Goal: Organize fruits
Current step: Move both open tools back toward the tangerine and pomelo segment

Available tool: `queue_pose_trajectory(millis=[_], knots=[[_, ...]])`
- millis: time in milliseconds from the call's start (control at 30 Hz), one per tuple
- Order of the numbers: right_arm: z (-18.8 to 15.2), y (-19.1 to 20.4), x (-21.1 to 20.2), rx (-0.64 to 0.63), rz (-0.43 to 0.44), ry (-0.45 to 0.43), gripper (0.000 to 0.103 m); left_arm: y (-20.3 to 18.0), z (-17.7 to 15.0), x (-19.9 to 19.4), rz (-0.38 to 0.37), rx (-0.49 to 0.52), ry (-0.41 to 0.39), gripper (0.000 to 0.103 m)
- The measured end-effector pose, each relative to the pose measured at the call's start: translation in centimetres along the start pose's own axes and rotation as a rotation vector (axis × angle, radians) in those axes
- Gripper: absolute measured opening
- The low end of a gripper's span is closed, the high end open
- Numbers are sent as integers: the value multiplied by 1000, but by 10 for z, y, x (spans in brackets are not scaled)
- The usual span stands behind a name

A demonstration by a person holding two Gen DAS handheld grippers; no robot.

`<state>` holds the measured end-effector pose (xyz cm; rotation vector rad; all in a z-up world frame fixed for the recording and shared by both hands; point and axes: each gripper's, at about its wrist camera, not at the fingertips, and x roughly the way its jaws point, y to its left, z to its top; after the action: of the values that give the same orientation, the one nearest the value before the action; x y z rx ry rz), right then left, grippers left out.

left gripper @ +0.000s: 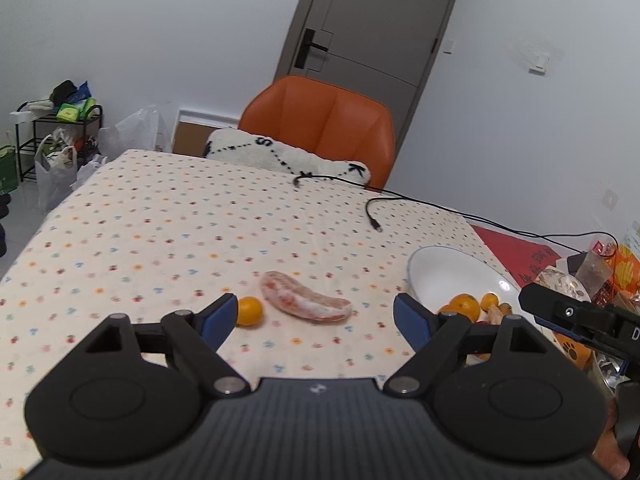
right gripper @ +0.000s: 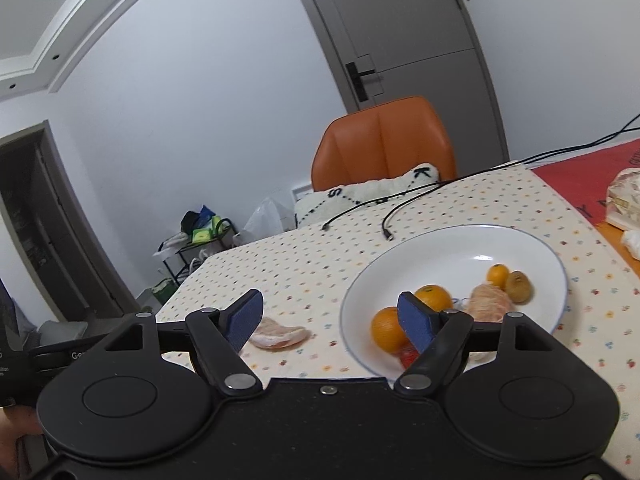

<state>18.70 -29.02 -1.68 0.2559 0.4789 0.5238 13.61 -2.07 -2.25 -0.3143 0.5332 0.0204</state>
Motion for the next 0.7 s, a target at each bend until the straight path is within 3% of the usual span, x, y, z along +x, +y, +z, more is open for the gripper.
queue_pose_trajectory(millis=[700], knots=[[-16, 49, 34, -75, 16, 75, 74, 70, -16, -4, 16, -72, 33, 83]])
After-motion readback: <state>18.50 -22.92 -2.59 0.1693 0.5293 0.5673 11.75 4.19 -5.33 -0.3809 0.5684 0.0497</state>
